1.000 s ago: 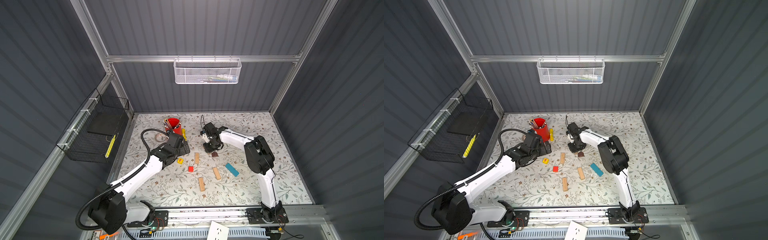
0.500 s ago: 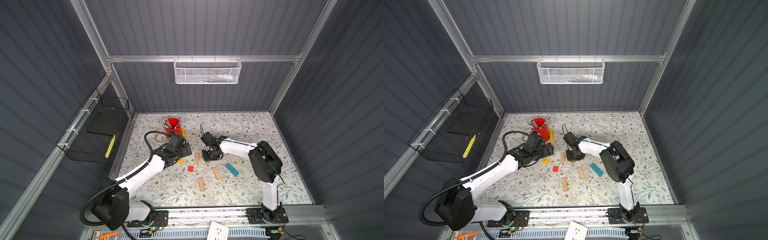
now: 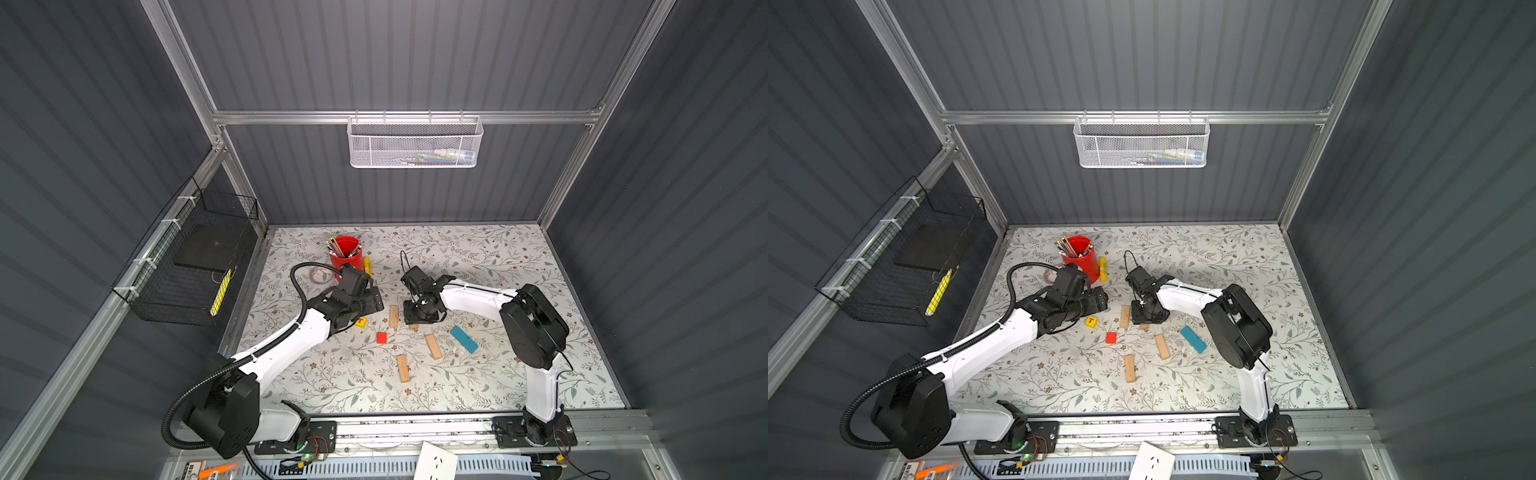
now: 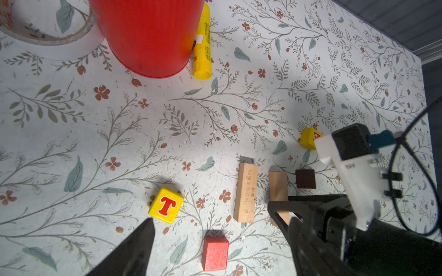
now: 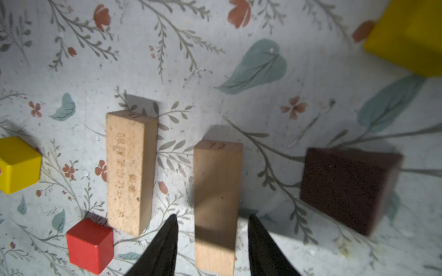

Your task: Build the wood block tower

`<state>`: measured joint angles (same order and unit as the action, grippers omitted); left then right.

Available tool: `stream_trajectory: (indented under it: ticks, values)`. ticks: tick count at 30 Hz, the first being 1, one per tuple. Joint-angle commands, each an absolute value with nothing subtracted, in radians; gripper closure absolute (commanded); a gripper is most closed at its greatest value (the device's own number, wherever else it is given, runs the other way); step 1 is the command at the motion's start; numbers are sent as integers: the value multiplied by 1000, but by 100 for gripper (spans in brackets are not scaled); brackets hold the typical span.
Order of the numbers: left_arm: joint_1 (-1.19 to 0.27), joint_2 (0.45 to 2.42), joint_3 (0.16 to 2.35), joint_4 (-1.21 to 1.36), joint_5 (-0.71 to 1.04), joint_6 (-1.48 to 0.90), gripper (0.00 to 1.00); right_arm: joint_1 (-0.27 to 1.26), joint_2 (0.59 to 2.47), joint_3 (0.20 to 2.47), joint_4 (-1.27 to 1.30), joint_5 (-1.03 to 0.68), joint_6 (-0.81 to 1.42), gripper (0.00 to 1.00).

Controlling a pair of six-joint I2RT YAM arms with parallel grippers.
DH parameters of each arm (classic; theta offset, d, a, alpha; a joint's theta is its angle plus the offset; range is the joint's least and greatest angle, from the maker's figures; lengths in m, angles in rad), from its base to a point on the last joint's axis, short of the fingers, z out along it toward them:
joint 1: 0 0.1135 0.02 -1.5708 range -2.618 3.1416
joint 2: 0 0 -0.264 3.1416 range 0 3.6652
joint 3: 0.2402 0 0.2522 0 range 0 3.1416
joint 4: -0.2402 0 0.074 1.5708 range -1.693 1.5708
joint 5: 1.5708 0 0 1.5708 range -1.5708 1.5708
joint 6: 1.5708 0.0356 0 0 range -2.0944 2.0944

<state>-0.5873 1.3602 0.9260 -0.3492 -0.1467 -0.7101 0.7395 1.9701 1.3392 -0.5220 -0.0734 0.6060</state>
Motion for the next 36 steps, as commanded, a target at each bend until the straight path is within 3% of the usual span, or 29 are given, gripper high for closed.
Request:
stream_trajectory:
  ticks: [1,8,18,36]
  values:
    - [-580,1387,925,-315,-80,-689,16,736,1877,1301,-522,-103,623,51]
    - [-580,1505,944,-249,32,-670,32,685,1817,1175,-362,-270,657,55]
    - [-580,1599,922,-160,90,-689,51,631,1833,1093,-261,-306,691,64]
    - [-581,1728,943,-91,211,-661,67,615,1895,1057,-171,-380,716,76]
